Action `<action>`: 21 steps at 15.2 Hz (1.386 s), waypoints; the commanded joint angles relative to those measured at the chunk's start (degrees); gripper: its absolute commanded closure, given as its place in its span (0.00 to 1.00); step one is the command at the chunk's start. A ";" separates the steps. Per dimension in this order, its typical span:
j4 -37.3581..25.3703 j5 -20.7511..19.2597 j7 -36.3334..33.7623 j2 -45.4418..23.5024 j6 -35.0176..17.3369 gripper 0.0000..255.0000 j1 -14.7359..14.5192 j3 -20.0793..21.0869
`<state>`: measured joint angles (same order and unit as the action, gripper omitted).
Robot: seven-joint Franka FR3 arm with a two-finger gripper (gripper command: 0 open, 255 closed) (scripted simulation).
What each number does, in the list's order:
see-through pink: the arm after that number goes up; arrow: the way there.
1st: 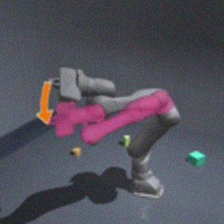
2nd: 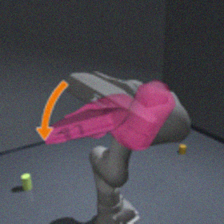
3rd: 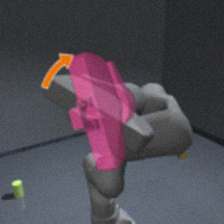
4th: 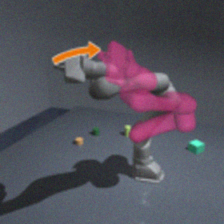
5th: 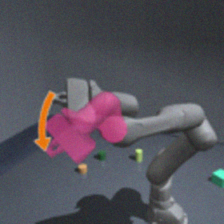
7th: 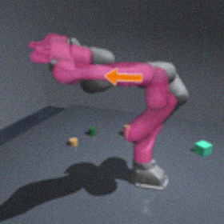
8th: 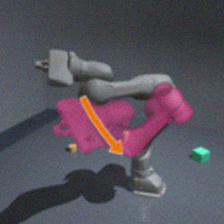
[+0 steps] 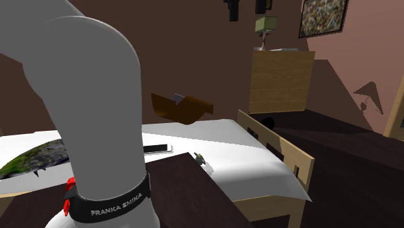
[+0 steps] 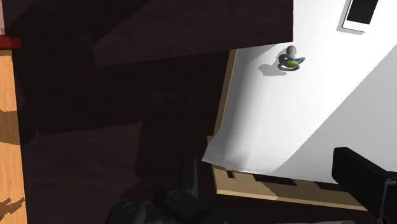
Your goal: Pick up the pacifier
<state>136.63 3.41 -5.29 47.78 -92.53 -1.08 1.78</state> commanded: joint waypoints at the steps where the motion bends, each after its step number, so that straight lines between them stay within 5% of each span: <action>1: 0.00 0.00 0.00 0.00 0.00 0.00 0.00 0.00; 11: 12.65 4.68 -3.08 -5.75 -14.41 0.00 -3.53 5.90; 21: 19.52 9.80 -5.86 -19.91 -31.69 0.00 -7.65 12.47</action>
<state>155.46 12.61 -10.82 29.27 -122.37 -8.21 13.55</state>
